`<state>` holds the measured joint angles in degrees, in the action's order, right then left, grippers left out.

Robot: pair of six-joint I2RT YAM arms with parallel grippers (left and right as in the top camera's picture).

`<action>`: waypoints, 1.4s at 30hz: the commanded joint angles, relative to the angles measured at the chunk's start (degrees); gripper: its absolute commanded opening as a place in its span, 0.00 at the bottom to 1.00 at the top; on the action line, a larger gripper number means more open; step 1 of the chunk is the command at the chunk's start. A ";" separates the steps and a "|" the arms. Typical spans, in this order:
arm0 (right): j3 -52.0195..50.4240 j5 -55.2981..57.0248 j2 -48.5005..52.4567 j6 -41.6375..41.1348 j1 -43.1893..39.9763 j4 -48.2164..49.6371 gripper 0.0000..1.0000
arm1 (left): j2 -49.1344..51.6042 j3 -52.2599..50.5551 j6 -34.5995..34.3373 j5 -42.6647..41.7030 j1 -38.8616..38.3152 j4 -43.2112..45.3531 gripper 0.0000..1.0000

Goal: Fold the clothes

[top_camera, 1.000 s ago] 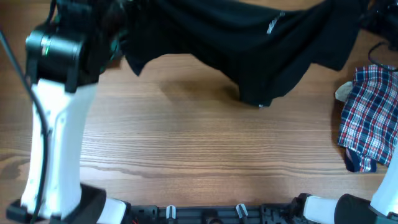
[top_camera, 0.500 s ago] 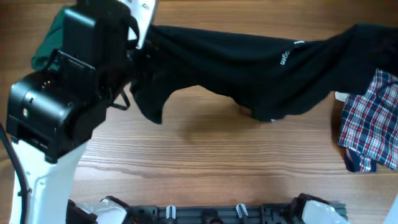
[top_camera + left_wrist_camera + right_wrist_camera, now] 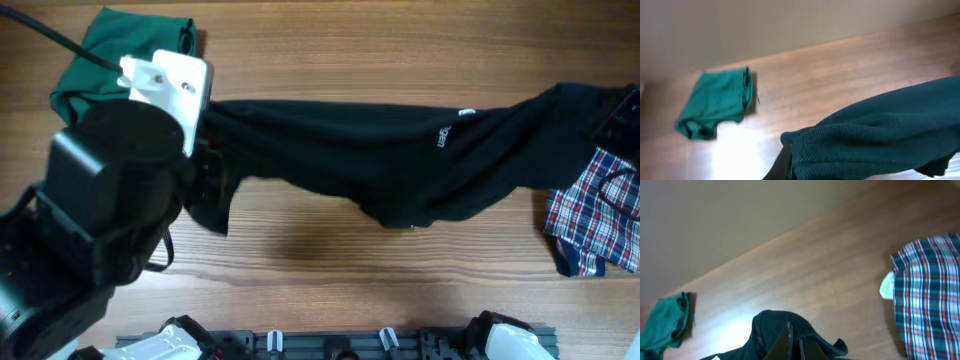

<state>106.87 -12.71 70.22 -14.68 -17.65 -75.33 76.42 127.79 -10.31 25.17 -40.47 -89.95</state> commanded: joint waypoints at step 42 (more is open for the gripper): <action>-19.65 -35.60 22.36 36.37 25.94 6.51 0.52 | 23.23 -3.13 -17.11 -1.33 25.73 -2.89 0.04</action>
<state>91.81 -41.82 90.39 14.70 4.01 -71.07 99.88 124.68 -28.16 22.68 -15.64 -92.99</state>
